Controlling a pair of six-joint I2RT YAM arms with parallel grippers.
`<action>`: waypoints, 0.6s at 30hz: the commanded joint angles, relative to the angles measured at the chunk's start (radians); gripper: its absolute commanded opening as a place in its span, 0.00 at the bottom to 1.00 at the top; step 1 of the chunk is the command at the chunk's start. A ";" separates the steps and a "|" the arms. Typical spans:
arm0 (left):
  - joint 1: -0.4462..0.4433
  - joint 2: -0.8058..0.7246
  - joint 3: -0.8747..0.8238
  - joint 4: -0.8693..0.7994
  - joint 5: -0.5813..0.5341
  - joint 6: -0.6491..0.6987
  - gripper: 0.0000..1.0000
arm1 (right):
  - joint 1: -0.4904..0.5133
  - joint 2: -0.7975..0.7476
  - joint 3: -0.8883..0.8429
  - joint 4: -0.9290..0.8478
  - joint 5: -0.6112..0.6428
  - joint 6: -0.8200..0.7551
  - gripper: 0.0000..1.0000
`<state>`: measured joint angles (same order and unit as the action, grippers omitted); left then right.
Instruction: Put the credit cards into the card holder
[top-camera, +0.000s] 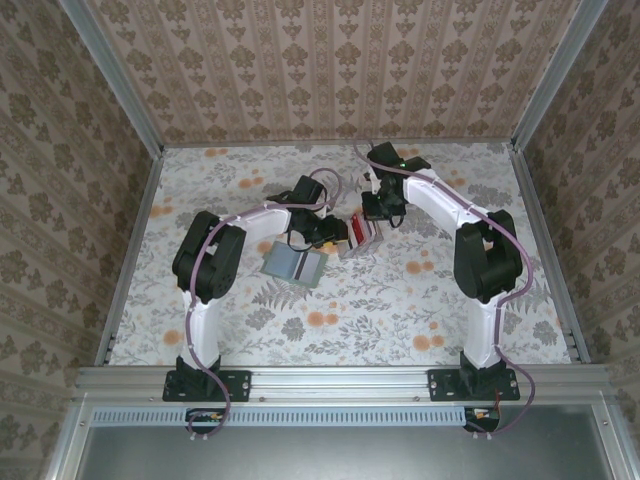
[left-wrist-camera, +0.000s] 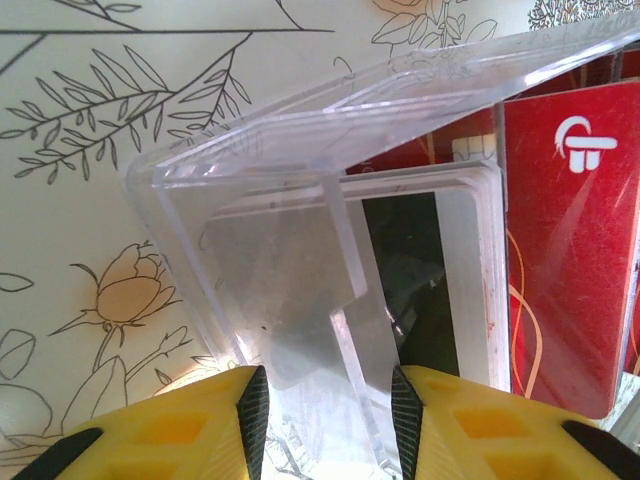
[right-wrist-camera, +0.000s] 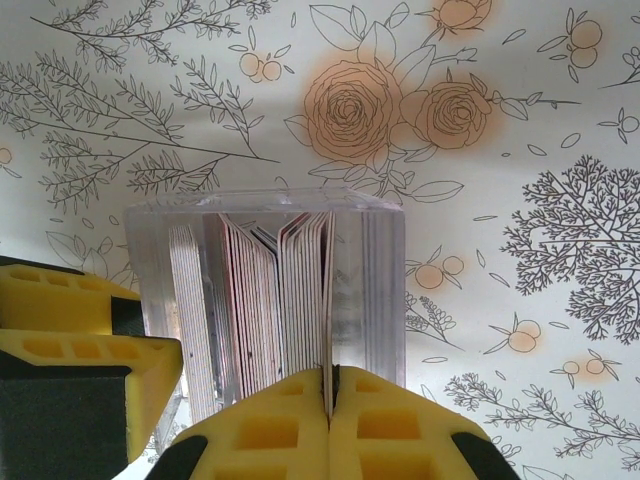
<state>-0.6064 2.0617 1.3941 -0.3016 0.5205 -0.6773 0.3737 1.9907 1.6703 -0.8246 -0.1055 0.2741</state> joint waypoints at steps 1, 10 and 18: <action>-0.009 -0.008 -0.021 -0.013 -0.003 -0.008 0.40 | -0.002 -0.032 -0.016 0.002 -0.038 -0.002 0.12; -0.009 -0.008 -0.020 -0.016 -0.002 -0.008 0.41 | -0.004 -0.041 -0.029 0.022 -0.088 0.012 0.12; -0.009 -0.008 -0.020 -0.016 -0.004 -0.008 0.40 | -0.025 -0.046 -0.050 0.031 -0.103 0.013 0.05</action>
<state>-0.6064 2.0617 1.3941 -0.3016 0.5205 -0.6777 0.3592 1.9827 1.6405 -0.7944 -0.1787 0.2794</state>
